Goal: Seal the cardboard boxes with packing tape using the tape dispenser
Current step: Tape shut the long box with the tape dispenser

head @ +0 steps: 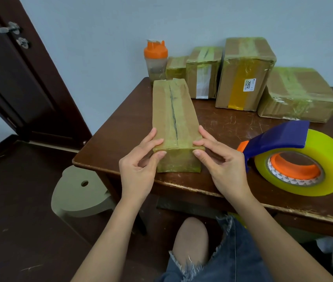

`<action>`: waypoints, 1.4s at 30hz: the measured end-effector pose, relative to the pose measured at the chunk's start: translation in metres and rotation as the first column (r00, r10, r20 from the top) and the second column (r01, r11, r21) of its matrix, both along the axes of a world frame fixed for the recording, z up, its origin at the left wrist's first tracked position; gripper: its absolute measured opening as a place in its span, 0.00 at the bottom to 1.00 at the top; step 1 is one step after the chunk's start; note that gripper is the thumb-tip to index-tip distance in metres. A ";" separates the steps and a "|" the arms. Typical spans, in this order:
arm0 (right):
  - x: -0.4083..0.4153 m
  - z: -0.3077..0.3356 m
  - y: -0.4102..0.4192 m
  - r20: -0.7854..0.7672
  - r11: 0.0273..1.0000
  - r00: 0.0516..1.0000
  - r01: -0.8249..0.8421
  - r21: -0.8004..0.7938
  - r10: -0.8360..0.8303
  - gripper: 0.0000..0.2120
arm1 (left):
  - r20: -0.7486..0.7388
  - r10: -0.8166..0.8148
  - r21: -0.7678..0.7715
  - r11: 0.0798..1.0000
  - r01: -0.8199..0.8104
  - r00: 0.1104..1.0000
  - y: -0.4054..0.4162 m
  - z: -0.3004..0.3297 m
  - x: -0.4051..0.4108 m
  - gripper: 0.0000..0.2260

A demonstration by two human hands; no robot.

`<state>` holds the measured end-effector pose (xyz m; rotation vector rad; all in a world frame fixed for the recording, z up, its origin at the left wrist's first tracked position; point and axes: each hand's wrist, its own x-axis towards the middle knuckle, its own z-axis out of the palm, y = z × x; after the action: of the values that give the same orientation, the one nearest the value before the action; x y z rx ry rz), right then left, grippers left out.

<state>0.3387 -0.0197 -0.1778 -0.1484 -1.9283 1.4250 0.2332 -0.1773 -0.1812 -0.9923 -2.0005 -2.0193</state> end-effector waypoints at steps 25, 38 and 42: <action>-0.053 0.016 -0.044 0.090 0.875 0.875 0.481 -0.062 -0.475 0.11 | 0.372 0.270 -0.097 0.963 -0.252 0.888 0.055 0.017 0.019 0.19; -0.043 0.042 -0.034 0.340 0.920 0.890 0.367 -0.140 -0.304 0.32 | 0.453 0.198 -0.129 0.979 -0.155 0.869 0.056 0.036 0.022 0.16; -0.043 0.037 -0.031 0.329 0.922 0.894 0.364 -0.135 -0.305 0.27 | 0.321 0.213 -0.196 0.968 -0.155 0.923 0.053 0.036 0.017 0.13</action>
<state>0.2954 -0.0504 -0.1409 -0.7982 -1.8777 1.4075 0.2497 -0.1239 -0.1456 -0.4720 -2.3658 -2.0588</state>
